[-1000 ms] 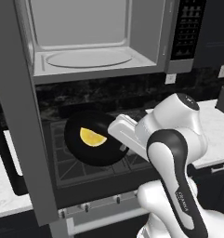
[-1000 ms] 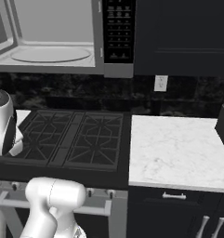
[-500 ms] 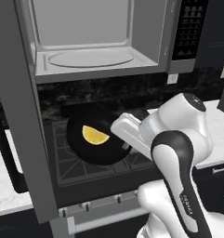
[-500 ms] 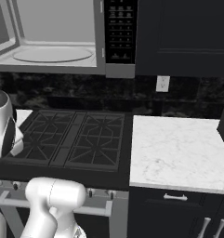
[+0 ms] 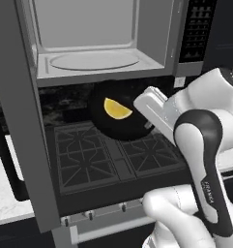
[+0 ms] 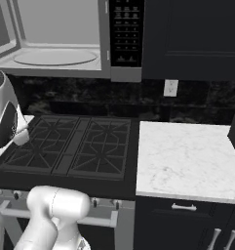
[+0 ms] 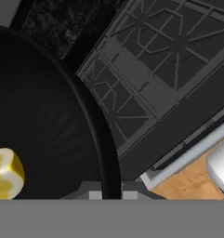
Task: Pick the lemon wedge from the sink and place it in the bowl. Then pick the bowl and place it in the microwave. Then close the microwave door and press the start button.
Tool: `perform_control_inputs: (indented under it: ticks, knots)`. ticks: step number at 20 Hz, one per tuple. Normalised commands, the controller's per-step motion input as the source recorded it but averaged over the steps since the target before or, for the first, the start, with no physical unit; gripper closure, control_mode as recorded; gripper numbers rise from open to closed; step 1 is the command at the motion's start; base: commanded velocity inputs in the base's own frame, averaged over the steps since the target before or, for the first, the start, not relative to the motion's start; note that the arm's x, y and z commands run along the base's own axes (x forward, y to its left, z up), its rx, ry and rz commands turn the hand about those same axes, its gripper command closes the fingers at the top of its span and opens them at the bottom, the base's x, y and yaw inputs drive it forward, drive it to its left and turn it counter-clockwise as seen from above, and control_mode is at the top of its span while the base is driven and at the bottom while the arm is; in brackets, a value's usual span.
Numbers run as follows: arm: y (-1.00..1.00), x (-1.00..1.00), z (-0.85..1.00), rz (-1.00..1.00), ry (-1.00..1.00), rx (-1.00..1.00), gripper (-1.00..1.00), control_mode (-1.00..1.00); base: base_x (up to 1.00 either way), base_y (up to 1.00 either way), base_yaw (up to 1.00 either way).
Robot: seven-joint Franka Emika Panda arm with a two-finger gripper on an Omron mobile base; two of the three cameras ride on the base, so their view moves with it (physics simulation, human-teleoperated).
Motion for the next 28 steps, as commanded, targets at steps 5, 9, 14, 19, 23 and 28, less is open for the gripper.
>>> perform_control_inputs:
  ticks: [5,9,14,19,23,28]
  knots:
    - [-0.41,0.45,0.58,-0.26,0.0,0.0,1.0,-1.0,0.0,0.0,0.0]
    - [-0.05,0.53,0.35,-0.16,-0.1,0.0,1.0,-1.0,0.0,0.0,0.0]
    - [-0.01,0.59,0.14,-0.09,-0.16,-0.01,1.0,-1.0,0.0,0.0,0.0]
    - [-0.06,0.72,0.06,-0.06,-0.04,-0.03,1.0,-1.0,0.0,0.0,0.0]
    - [0.0,0.83,0.02,-0.04,0.0,-0.01,1.0,-1.0,0.0,0.0,0.0]
    - [0.0,0.58,0.38,-0.01,0.0,-0.03,1.0,-1.0,0.0,0.0,0.0]
